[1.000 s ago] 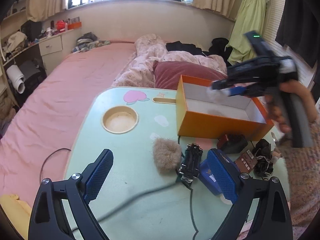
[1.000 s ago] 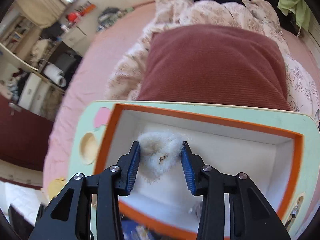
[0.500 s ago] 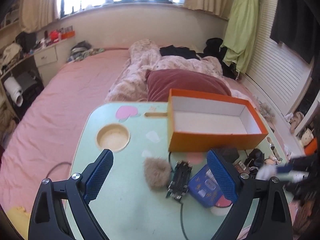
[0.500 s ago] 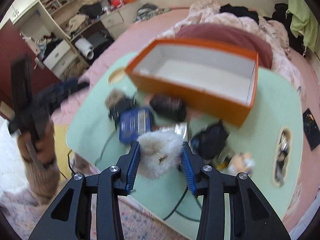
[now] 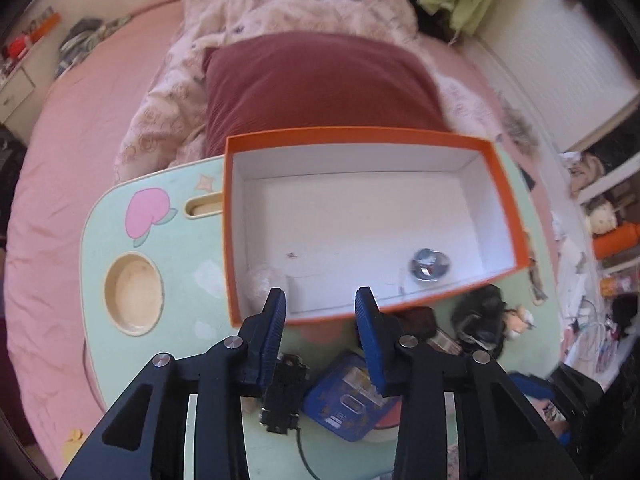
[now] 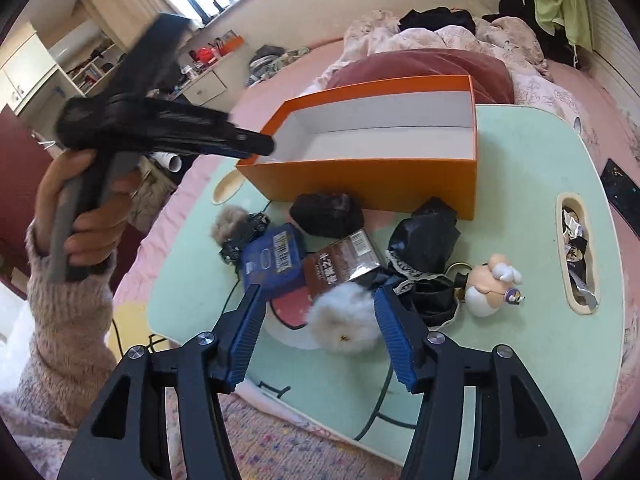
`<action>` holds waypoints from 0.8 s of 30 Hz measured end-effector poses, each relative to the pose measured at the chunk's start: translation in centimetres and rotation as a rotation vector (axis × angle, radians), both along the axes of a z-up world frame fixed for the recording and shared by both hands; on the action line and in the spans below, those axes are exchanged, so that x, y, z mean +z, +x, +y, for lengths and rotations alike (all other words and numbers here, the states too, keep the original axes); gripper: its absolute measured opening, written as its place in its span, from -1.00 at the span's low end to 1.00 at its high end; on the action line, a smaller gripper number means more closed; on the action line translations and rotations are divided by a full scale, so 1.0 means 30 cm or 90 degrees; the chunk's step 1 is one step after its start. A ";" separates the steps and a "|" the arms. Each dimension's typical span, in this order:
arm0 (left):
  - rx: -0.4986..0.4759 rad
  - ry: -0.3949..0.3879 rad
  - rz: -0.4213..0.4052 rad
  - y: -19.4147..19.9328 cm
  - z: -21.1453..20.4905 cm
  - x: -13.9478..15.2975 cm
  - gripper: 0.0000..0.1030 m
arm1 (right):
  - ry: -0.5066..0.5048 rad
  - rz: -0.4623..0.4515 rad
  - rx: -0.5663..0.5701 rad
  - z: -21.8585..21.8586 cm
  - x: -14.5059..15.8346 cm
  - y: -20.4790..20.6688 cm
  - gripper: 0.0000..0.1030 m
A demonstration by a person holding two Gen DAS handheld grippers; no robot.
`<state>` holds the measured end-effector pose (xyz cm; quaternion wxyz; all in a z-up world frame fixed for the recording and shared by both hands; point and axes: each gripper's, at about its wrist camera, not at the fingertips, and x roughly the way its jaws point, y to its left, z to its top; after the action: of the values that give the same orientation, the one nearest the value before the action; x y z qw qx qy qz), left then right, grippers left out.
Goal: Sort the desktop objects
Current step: 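Hold the white fluffy ball with the right gripper while the left gripper grasps the clear plastic bag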
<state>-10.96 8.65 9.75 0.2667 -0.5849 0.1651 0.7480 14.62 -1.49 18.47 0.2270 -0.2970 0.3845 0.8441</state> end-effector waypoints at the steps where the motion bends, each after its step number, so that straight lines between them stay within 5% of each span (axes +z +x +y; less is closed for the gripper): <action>1: 0.004 -0.021 -0.005 -0.017 0.014 -0.017 -0.32 | 0.000 0.000 0.002 -0.003 0.004 0.001 0.12; 4: 0.009 -0.082 -0.010 -0.053 0.052 -0.058 -0.29 | 0.003 0.007 0.008 -0.012 0.016 -0.001 0.12; 7: -0.016 -0.130 -0.026 -0.063 0.096 -0.099 0.00 | -0.002 0.015 0.010 -0.006 0.012 -0.003 0.12; 12: -0.052 -0.207 -0.008 -0.057 0.164 -0.159 0.03 | -0.012 0.017 0.008 0.001 -0.007 0.008 0.12; 14: -0.059 -0.212 -0.003 -0.052 0.177 -0.151 -0.16 | -0.014 0.019 0.005 0.005 -0.011 0.010 0.12; 16: -0.071 -0.232 0.025 -0.042 0.186 -0.140 -0.81 | -0.016 0.021 0.002 0.007 -0.011 0.014 0.12; 17: -0.075 -0.239 0.037 -0.039 0.186 -0.138 -0.91 | -0.016 0.024 0.000 0.009 -0.010 0.017 0.12; 24: -0.072 -0.159 0.047 -0.054 0.147 -0.060 -0.99 | -0.012 0.034 -0.004 0.013 0.006 0.036 0.12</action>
<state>-12.59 13.07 7.95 0.2273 -0.5755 0.2992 0.7264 15.69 -1.10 18.64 0.2166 -0.2749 0.3996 0.8473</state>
